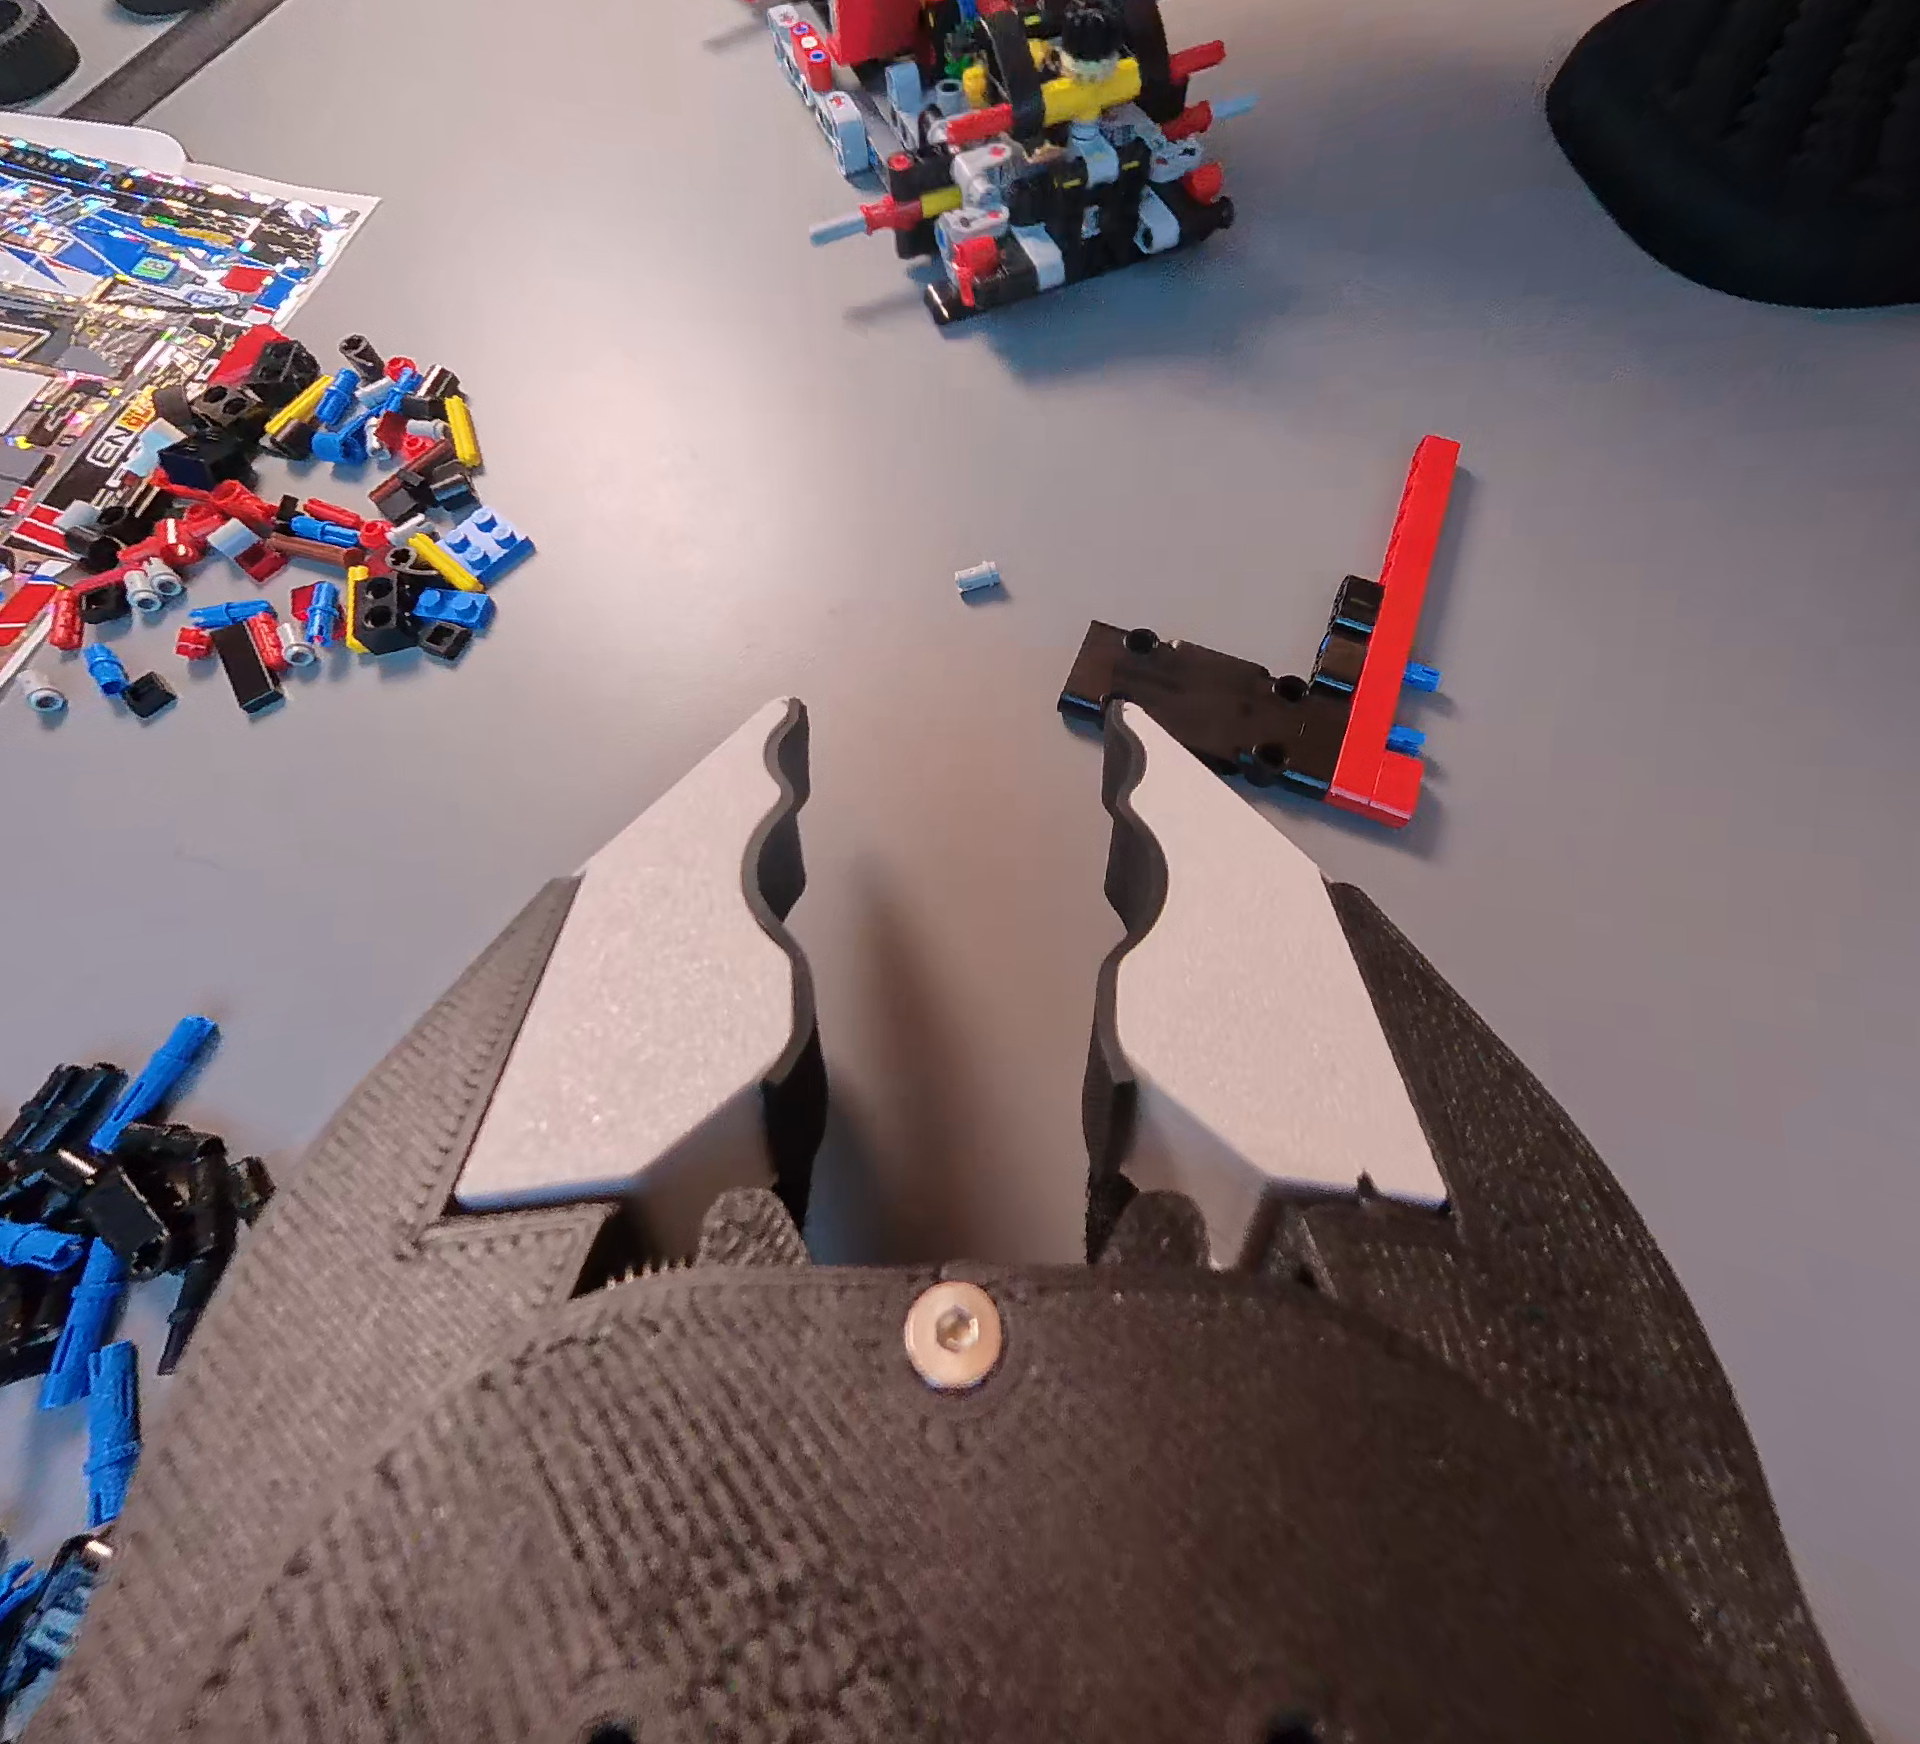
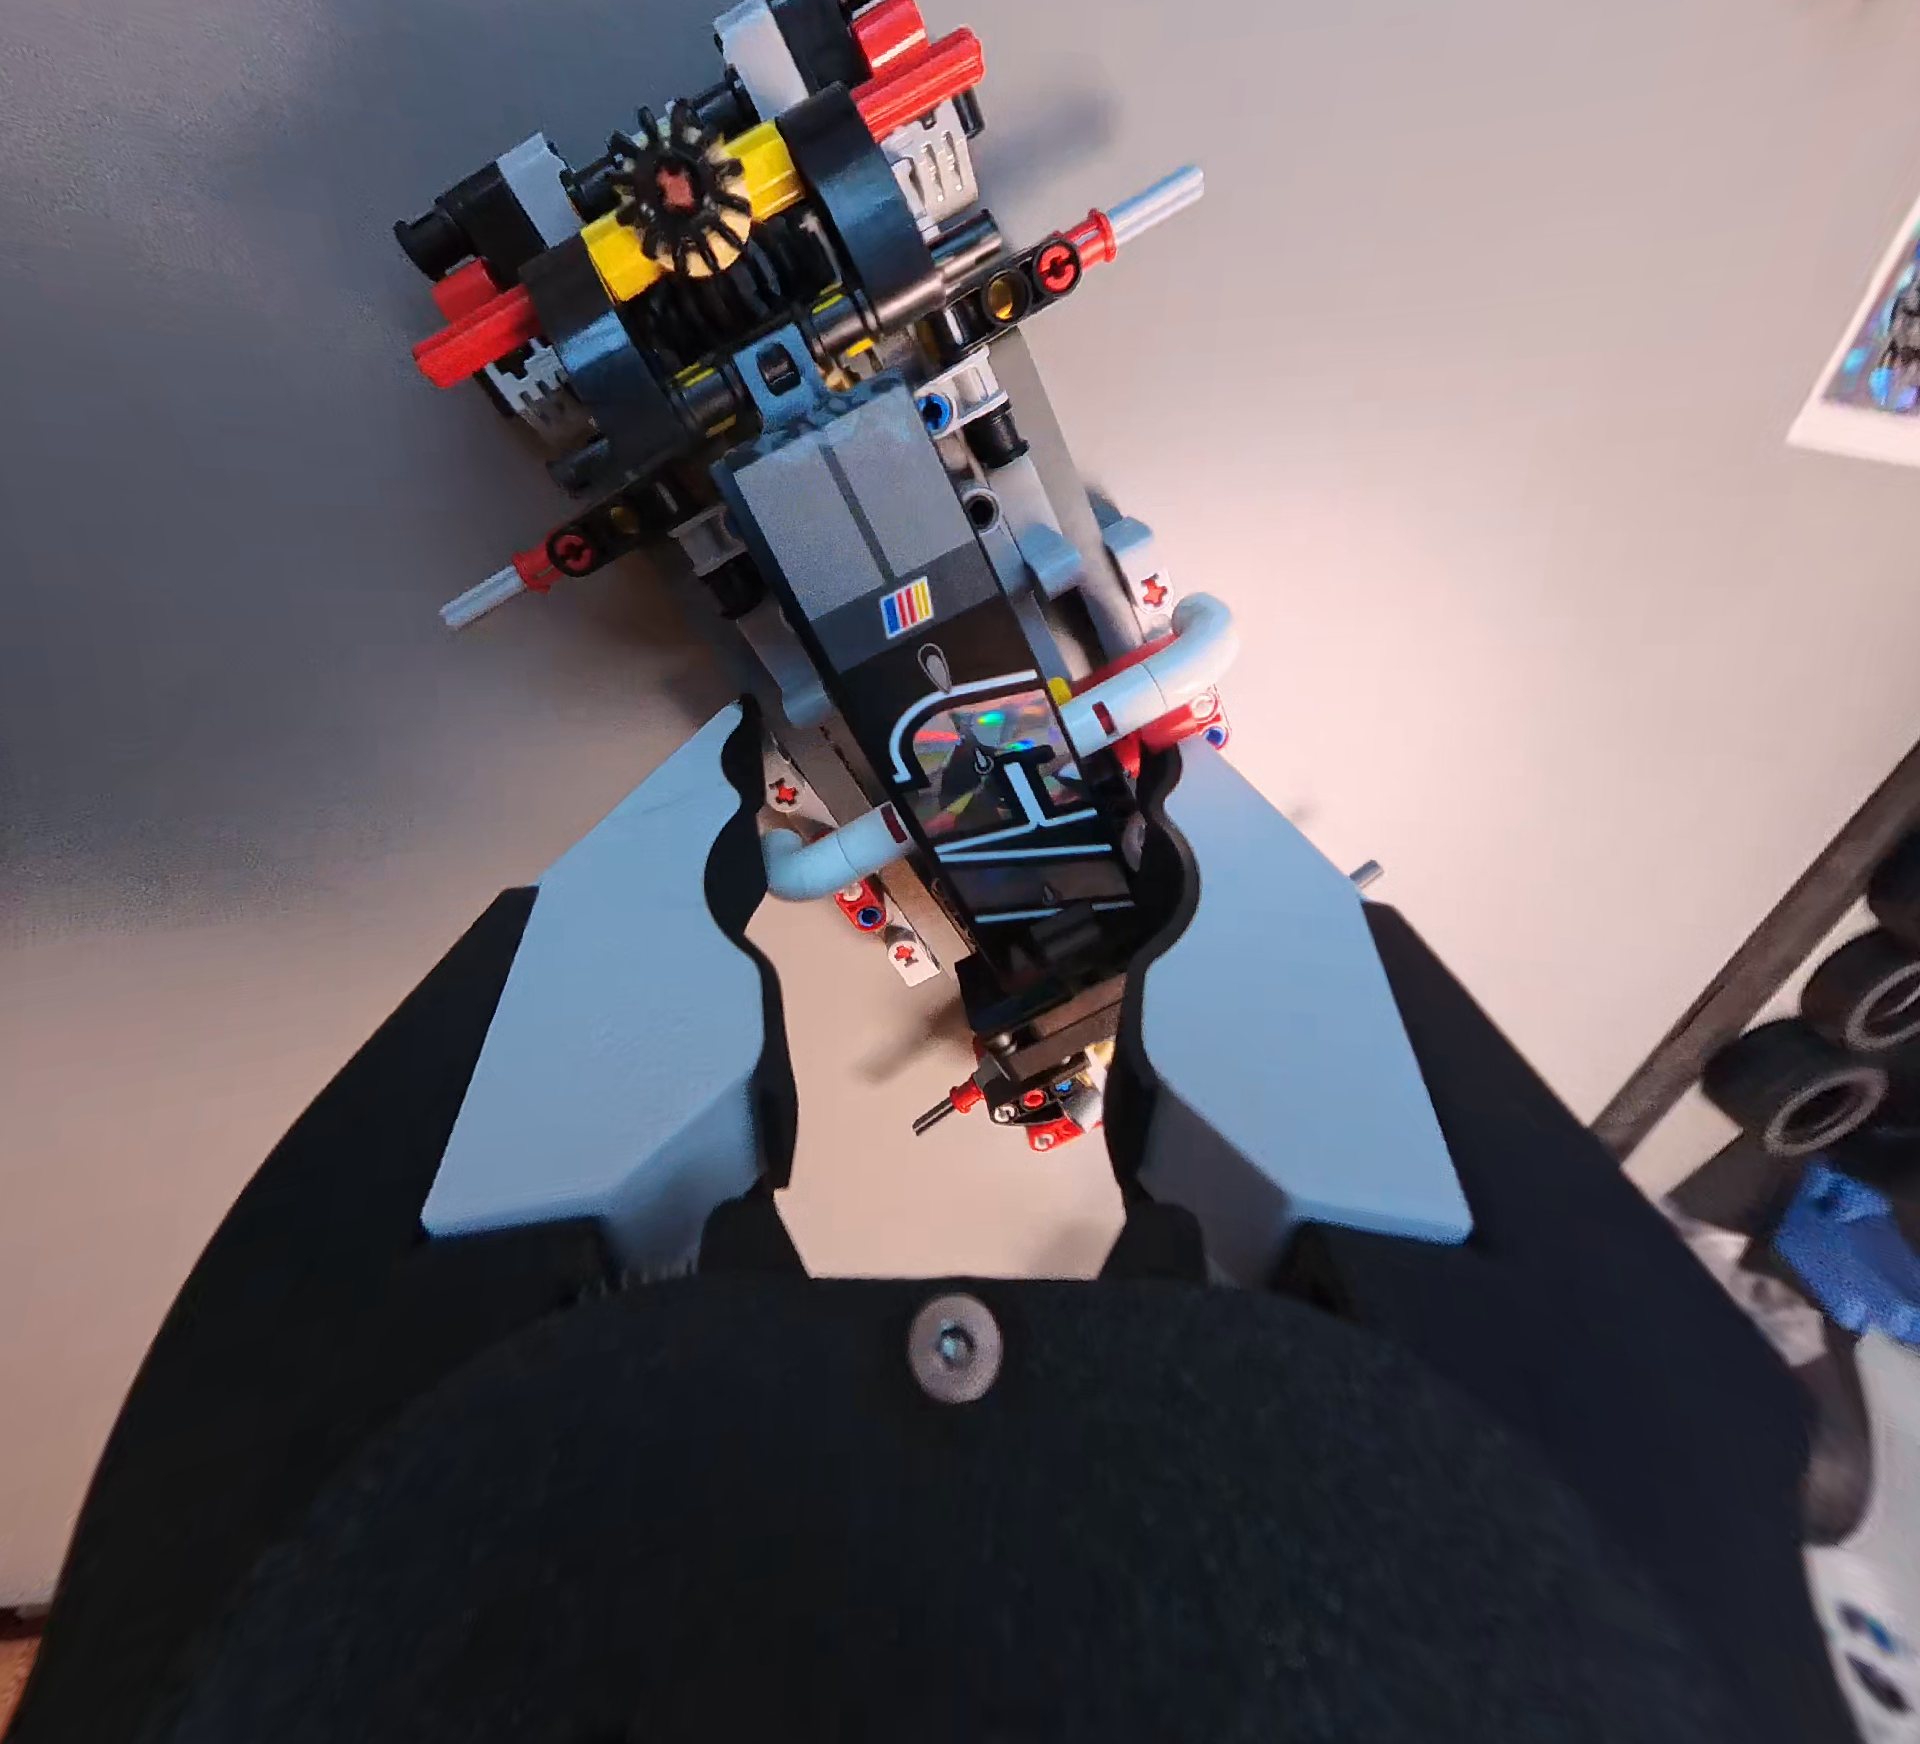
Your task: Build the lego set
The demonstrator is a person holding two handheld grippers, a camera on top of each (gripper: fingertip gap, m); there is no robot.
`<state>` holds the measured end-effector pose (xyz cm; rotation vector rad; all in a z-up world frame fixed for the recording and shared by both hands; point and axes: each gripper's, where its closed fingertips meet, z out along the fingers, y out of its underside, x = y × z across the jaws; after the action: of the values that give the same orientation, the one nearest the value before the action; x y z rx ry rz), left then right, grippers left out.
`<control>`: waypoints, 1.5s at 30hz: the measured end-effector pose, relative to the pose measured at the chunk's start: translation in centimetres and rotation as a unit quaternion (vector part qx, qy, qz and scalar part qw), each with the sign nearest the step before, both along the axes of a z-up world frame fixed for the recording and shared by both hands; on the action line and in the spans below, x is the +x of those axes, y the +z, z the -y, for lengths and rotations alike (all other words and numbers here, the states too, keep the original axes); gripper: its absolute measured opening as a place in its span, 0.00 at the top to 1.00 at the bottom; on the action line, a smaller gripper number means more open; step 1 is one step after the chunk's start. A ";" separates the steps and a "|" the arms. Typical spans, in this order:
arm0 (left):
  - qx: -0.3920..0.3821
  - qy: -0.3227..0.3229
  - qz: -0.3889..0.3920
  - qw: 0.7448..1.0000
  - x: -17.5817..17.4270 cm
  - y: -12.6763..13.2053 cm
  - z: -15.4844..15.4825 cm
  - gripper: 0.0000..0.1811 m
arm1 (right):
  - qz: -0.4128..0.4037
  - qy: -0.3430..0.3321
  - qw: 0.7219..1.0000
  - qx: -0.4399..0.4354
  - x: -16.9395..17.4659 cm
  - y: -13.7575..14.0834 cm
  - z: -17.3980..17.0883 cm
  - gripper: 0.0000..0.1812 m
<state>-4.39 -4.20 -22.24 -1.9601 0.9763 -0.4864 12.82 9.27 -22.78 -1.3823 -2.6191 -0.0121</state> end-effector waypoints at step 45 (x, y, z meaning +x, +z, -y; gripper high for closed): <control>0.001 -0.004 -0.003 1.000 0.0 0.0 0.1 0.69 | -0.005 -0.084 0.996 -0.024 -6.0 -0.3 -2.5 0.55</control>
<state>-4.36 -4.32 -22.28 -1.9572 0.9884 -0.4836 6.81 11.79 -23.10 -1.6118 -2.5025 0.0349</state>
